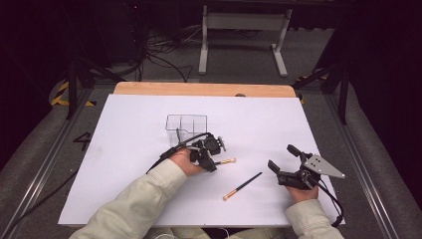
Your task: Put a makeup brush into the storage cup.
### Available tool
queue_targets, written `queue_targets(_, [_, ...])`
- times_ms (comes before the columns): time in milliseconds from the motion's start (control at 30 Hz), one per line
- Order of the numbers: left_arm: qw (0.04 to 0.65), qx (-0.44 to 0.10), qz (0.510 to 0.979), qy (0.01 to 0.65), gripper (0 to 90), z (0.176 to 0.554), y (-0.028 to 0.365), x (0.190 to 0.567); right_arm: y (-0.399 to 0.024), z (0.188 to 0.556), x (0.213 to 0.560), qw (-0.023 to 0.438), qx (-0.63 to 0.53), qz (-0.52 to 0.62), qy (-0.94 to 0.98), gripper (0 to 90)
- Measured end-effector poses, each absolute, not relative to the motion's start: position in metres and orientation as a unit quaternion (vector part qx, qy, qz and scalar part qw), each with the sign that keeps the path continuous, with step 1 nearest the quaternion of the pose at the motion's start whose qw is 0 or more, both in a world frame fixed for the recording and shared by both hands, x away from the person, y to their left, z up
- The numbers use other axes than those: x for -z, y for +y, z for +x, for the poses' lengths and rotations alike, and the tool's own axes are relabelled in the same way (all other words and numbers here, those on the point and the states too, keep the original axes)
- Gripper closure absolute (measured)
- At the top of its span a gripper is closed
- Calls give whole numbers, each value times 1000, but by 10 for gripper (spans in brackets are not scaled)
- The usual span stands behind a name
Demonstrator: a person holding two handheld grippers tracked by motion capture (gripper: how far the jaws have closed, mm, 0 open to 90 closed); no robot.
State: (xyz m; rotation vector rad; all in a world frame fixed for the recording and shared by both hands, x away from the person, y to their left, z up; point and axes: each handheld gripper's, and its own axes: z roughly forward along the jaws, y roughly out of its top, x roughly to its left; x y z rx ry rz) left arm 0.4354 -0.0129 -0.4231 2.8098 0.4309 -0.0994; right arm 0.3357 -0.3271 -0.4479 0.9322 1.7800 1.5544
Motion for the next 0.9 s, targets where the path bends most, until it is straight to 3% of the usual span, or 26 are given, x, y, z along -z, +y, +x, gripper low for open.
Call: queue_targets(900, [172,5,971,166,738,443,-8,417,-328,335,448,294,-586,350,669,54])
